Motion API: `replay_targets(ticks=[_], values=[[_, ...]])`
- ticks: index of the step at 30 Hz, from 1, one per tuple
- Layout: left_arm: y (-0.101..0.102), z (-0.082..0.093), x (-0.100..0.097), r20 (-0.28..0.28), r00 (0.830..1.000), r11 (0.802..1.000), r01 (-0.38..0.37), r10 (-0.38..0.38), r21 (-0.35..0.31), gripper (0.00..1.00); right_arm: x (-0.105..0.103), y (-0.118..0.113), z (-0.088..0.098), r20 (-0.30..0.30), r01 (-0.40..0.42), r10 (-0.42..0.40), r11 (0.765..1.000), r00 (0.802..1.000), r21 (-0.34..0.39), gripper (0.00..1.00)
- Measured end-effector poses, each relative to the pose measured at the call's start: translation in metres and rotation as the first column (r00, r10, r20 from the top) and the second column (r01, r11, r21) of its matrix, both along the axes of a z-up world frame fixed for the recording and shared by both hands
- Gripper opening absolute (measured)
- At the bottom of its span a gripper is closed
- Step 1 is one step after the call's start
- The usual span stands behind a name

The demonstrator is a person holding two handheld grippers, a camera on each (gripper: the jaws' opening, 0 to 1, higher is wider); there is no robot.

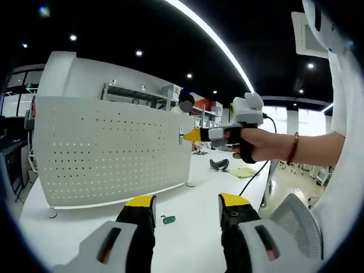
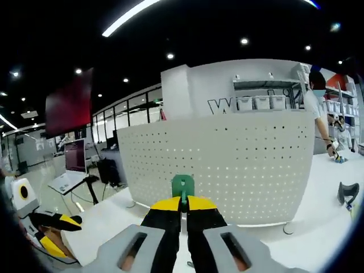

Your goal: Insert the hook assembly into the mounting plate slot until the hook locks in place.

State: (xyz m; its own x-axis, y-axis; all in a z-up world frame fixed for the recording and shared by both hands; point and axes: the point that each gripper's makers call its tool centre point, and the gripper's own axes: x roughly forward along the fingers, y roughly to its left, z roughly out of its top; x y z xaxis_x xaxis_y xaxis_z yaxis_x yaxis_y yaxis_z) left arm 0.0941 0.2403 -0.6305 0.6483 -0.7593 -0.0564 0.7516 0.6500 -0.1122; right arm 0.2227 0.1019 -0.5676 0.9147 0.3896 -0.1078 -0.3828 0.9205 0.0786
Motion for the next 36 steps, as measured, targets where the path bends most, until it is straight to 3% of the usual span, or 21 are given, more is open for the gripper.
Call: replay_targets(ticks=[19, 36], values=[[-0.007, -0.001, -0.004, -0.007, 0.998, 0.998, 0.055, -0.055, -0.007, 0.56, 0.043, -0.012, 0.037, 0.084, 0.090, -0.088, 0.996, 0.993, -0.027, 0.01], [-0.001, -0.004, -0.002, -0.028, 0.998, 0.998, 0.051, -0.051, -0.021, 0.58, 0.078, -0.023, 0.050, 0.106, 0.164, -0.161, 0.986, 0.981, -0.024, 0.01]])
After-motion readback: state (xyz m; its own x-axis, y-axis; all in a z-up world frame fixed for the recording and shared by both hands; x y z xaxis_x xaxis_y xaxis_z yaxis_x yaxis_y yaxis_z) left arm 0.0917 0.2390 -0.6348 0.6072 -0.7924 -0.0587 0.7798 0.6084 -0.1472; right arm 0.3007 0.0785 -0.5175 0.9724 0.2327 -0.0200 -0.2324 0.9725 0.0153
